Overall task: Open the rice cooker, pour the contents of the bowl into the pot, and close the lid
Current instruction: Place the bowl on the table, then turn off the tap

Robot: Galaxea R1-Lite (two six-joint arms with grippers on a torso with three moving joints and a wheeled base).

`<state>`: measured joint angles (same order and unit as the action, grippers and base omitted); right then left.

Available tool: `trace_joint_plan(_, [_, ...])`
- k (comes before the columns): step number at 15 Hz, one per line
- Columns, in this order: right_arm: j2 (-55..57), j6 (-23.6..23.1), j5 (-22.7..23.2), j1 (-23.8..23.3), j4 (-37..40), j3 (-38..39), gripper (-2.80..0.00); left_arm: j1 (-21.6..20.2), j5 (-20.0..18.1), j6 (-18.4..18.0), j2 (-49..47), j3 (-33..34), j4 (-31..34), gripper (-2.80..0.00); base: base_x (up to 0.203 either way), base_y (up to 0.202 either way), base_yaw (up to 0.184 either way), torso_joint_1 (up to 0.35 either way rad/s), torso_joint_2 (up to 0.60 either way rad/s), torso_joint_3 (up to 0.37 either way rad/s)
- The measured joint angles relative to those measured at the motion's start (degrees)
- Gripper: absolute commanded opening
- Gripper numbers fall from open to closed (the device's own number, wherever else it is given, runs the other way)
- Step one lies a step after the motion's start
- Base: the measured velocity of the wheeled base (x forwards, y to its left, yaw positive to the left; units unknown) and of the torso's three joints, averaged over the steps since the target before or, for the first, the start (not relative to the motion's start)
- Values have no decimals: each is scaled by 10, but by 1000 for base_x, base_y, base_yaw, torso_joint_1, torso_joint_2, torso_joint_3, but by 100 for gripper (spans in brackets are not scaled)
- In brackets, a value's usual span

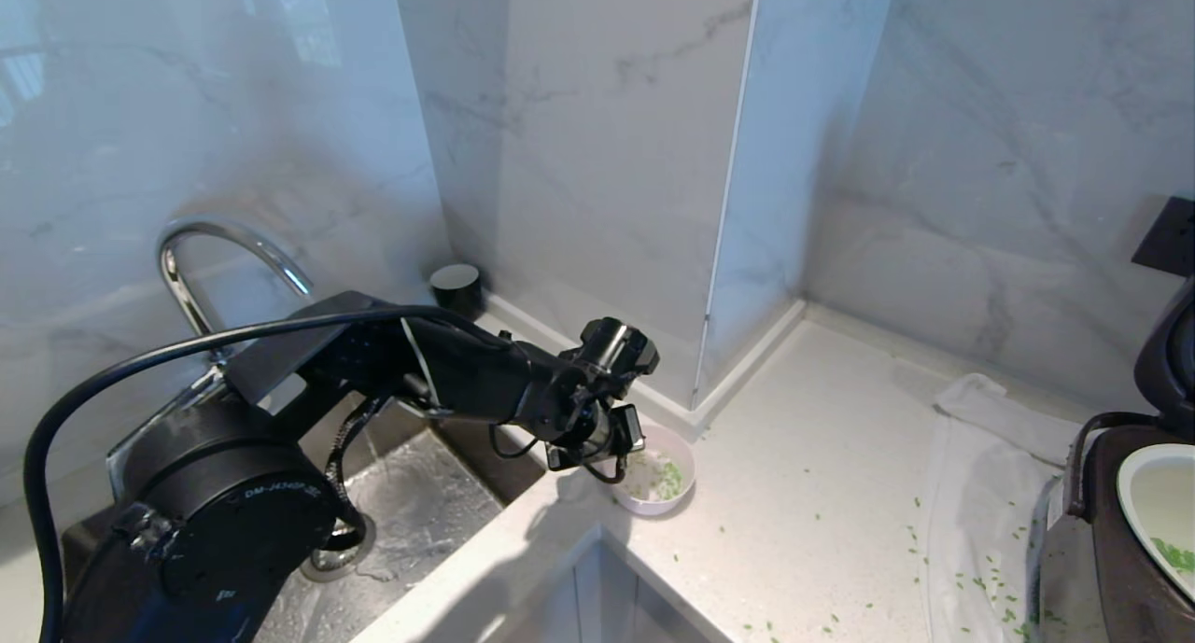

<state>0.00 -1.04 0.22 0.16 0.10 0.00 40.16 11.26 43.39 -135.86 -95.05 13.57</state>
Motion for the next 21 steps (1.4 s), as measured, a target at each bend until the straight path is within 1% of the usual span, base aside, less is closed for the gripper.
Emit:
trace_joint_plan(4, [0,0,0,0,0,0,-280,-21,-1,1,27,23,0,0,0,0,0,0,0,0])
trace_joint_plan(8, [0,0,0,0,0,0,-280,-68,-6,0,60,83,-3,0,0,0,0,0,0,0])
trace_joint_plan(10, [0,0,0,0,0,0,-280,-101,-12,0,79,107,-4,0,0,0,0,0,0,0])
trace_joint_plan(14, [0,0,0,0,0,0,-280,-172,-54,-3,127,158,-5,0,0,0,0,0,0,0])
trace_joint_plan(18, [0,0,0,0,0,0,-280,-254,-60,-16,150,195,-5,0,0,0,0,0,0,0])
trace_joint_plan(21, [0,0,0,0,0,0,-280,-317,-61,-45,157,202,-12,0,0,0,0,0,0,0])
